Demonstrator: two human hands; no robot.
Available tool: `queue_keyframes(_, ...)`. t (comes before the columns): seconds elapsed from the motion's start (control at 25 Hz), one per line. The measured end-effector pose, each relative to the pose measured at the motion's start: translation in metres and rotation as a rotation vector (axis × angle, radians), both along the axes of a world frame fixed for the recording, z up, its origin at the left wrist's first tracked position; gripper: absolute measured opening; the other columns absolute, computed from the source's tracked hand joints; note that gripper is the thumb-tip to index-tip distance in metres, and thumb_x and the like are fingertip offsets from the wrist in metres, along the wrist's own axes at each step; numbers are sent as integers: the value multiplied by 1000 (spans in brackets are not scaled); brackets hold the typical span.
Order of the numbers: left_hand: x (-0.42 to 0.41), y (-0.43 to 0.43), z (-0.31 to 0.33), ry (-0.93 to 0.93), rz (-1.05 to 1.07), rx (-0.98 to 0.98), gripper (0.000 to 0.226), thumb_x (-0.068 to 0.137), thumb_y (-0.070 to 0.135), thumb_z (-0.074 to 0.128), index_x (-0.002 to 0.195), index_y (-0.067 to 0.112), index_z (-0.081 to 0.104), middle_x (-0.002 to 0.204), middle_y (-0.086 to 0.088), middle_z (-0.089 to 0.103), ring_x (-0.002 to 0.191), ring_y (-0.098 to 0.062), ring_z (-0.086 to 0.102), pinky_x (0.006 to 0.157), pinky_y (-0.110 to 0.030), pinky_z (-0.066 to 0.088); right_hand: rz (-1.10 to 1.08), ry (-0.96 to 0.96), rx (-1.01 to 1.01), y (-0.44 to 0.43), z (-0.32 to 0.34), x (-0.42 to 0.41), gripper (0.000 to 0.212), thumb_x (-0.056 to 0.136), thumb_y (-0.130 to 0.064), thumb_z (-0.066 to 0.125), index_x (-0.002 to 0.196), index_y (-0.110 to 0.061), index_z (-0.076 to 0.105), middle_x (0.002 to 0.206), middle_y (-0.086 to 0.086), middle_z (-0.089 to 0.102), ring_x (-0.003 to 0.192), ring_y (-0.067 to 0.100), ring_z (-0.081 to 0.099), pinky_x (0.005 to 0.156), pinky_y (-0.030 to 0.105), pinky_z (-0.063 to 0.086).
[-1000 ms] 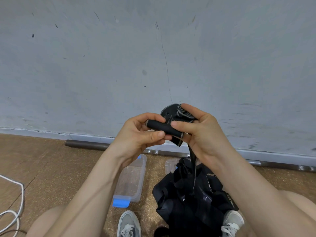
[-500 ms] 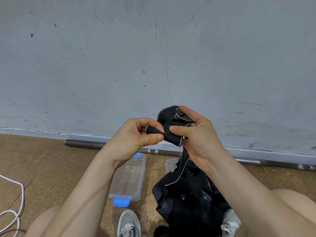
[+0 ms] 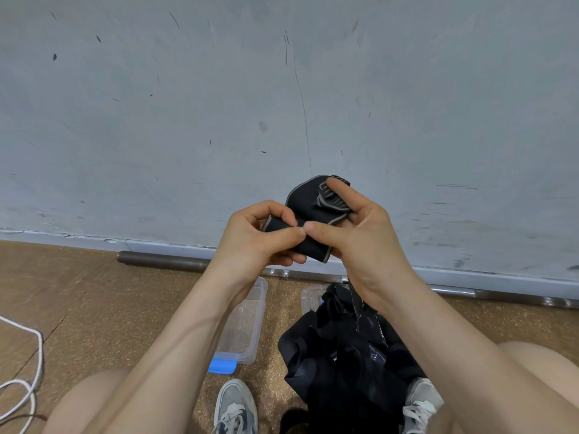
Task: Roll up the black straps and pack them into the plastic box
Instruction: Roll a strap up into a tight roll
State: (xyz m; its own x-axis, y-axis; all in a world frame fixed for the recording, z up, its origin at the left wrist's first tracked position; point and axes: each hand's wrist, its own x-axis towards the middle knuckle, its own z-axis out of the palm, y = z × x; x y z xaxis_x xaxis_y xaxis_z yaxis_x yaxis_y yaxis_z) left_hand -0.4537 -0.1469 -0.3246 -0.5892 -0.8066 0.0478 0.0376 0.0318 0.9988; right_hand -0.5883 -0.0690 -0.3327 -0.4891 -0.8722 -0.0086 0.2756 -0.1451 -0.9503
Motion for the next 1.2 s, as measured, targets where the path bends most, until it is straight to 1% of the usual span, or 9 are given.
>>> queue_keyframes(0.12,-1,0,2,6,13,49,26,65,27,77,76,8,62,58,-5,65,42,-16,60,41,-20,46,68,-143,-13,2,3,-5,80,67,1,79,140,-13,51,122,14,68,106,25,70,85,35,59)
queue_keyframes(0.2,-1,0,2,9,11,45,32,62,33,74,78,7,63,59,-6,66,44,-16,62,43,-19,48,94,-218,0,2,3,-6,79,63,-3,78,139,-9,52,122,16,68,106,27,70,79,32,60)
queue_keyframes(0.32,2,-2,0,3,-27,42,26,58,33,76,72,13,68,65,-1,67,58,-14,67,55,-20,53,103,-302,41,0,-1,-7,81,59,-3,77,136,-7,54,124,15,67,110,30,68,77,33,61)
queue_keyframes(0.48,4,-1,-1,-54,-99,23,20,57,36,78,65,20,71,68,-1,64,68,-11,62,67,-20,54,117,-296,86,-2,-4,-6,77,65,12,74,137,-8,53,123,19,66,105,32,70,78,36,61)
queue_keyframes(0.72,0,0,-2,-85,-35,97,22,66,24,77,71,12,59,67,0,65,62,-11,63,55,-20,50,-13,-137,71,-7,-11,3,67,75,13,72,134,-16,57,121,15,68,107,30,69,95,47,56)
queue_keyframes(0.84,2,-1,-2,-48,14,139,26,65,21,78,74,16,54,67,-4,67,58,-18,63,49,-20,46,50,-118,41,-2,-6,2,72,75,9,75,139,-14,53,122,14,68,106,28,70,94,48,56)
queue_keyframes(1.0,1,-1,-3,-70,17,169,22,64,28,77,77,14,68,67,-6,66,50,-15,59,42,-16,42,200,-105,78,2,-1,-8,78,73,13,74,142,-14,49,125,17,65,101,27,72,81,38,61)
queue_keyframes(1.08,1,-1,-5,-60,-15,189,24,66,31,75,79,11,70,69,-7,65,51,-13,59,44,-15,45,212,-122,109,0,-1,-11,78,71,16,72,140,-12,51,125,18,64,101,27,71,73,32,60)
queue_keyframes(1.2,11,-8,-4,47,-208,231,26,65,19,75,90,11,71,82,-10,69,64,-19,68,61,-19,57,226,-211,143,-3,-2,-19,75,62,10,73,134,-5,56,123,20,67,102,27,70,76,32,61)
